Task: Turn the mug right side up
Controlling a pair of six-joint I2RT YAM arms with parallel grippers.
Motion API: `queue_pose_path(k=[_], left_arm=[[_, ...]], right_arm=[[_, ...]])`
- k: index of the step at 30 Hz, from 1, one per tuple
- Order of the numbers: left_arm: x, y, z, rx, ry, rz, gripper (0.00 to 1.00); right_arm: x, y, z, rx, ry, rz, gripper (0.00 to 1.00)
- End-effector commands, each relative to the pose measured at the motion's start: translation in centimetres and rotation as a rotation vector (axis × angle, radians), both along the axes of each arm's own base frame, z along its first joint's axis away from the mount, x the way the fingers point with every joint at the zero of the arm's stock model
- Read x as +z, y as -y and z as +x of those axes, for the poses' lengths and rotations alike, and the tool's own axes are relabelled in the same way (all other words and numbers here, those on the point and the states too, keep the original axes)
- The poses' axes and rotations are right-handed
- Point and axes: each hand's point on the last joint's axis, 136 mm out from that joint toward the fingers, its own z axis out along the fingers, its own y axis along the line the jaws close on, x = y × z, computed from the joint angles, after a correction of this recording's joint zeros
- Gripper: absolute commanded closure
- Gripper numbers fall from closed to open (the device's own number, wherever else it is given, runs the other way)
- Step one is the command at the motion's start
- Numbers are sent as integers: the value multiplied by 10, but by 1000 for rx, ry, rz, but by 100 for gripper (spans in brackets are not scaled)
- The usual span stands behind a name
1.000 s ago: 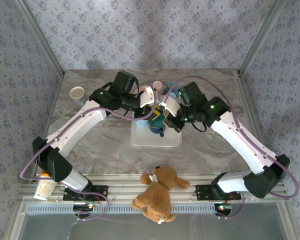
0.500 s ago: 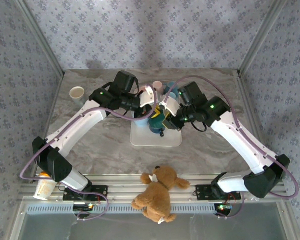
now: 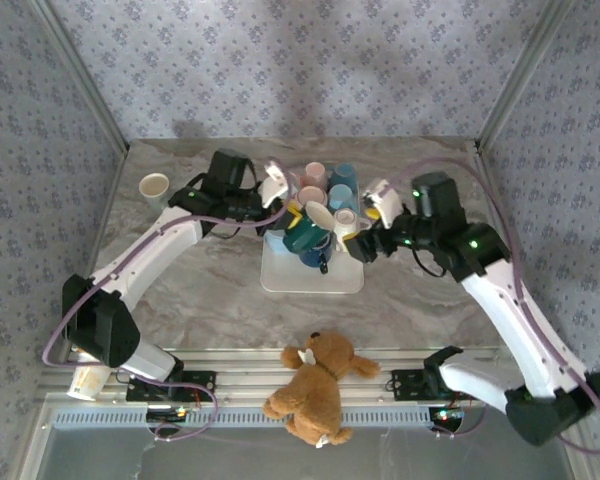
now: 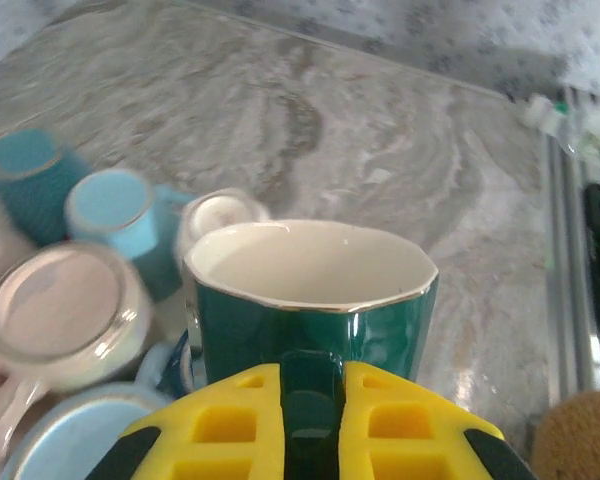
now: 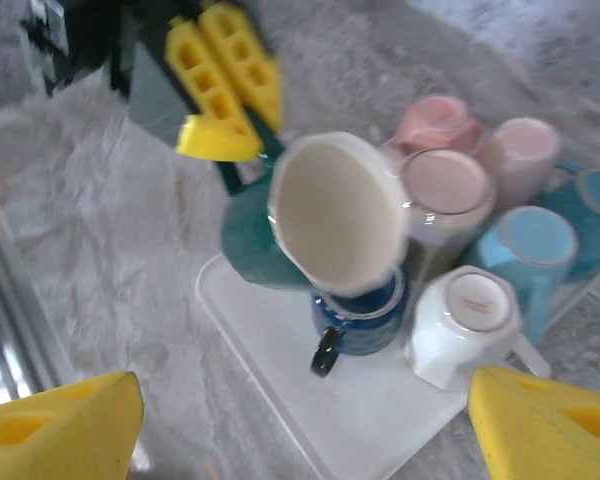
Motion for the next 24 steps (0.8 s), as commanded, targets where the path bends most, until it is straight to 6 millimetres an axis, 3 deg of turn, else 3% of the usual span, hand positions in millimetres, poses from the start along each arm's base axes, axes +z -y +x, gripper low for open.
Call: queue_pose_path(k=[1, 4, 7, 15, 24], left_arm=[[68, -30, 28, 180, 118, -233, 100], [74, -67, 50, 355, 106, -364, 100], [78, -97, 60, 489, 156, -423, 100], [72, -172, 82, 799, 295, -436, 100], [31, -244, 108, 1049, 360, -408, 100]], right_arm=[[16, 6, 15, -89, -4, 199, 14], [13, 13, 28, -159, -34, 276, 15], [6, 15, 41, -196, -69, 305, 16], [-6, 11, 53, -211, -129, 325, 17], [-29, 11, 56, -234, -203, 335, 17]])
